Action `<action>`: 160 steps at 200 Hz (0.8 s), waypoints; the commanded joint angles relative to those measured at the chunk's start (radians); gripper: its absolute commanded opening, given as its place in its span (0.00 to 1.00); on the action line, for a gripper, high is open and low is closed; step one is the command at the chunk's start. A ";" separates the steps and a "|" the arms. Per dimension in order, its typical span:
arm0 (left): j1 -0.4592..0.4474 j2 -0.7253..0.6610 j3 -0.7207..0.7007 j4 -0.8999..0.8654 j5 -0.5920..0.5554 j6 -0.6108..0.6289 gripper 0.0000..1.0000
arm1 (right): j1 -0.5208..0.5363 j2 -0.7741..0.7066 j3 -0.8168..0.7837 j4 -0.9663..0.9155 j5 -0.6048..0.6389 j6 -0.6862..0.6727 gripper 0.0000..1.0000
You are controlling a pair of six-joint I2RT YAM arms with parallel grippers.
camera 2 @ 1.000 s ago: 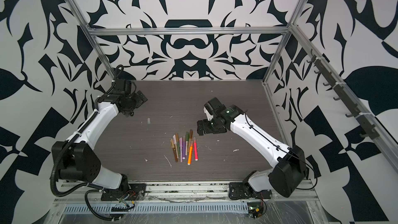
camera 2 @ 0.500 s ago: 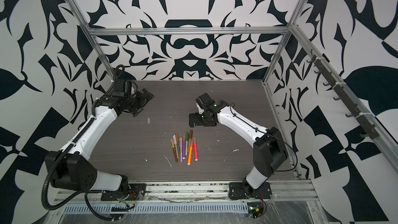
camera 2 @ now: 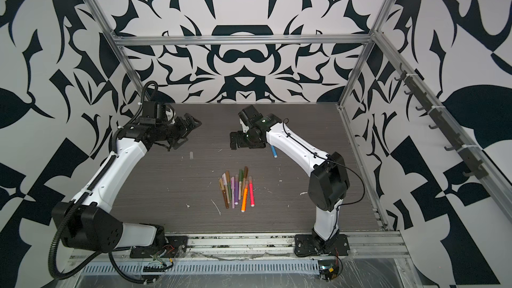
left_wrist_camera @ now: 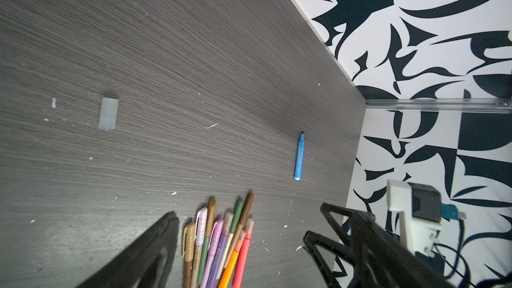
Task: Remove pen caps from pens
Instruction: Pick up the pen from the bottom-center of the table.
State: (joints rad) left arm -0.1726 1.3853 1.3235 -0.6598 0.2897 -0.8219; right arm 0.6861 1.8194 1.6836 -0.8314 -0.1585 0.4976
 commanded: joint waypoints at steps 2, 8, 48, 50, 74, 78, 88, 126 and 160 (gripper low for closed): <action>-0.007 0.014 0.005 0.006 -0.005 0.014 0.99 | 0.023 -0.092 -0.069 -0.070 0.028 -0.015 1.00; -0.016 0.013 0.014 -0.001 -0.032 0.027 0.99 | 0.023 -0.118 -0.114 -0.065 0.028 -0.013 1.00; -0.117 -0.006 0.001 -0.017 -0.153 0.075 0.99 | 0.035 -0.288 -0.379 -0.050 0.018 -0.028 0.65; -0.120 -0.006 -0.003 -0.017 -0.153 0.072 0.99 | 0.038 -0.295 -0.389 -0.049 0.016 -0.026 0.65; -0.162 -0.021 -0.035 -0.006 -0.172 0.068 0.99 | 0.085 -0.350 -0.493 -0.029 0.019 -0.002 0.79; -0.167 -0.023 -0.040 -0.006 -0.180 0.069 0.99 | 0.093 -0.353 -0.506 -0.027 0.023 0.002 0.79; -0.168 -0.028 -0.056 -0.006 -0.190 0.059 0.99 | 0.111 -0.358 -0.538 -0.017 0.036 0.016 0.77; -0.167 -0.002 -0.075 -0.036 -0.195 0.012 0.99 | 0.186 -0.350 -0.651 0.086 0.027 0.102 0.65; -0.160 0.007 -0.084 -0.061 -0.175 -0.048 0.99 | 0.261 -0.281 -0.654 0.137 0.076 0.150 0.53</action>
State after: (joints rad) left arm -0.3401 1.3853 1.2541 -0.6815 0.1143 -0.8162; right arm 0.9085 1.5124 1.0271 -0.7700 -0.1345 0.5888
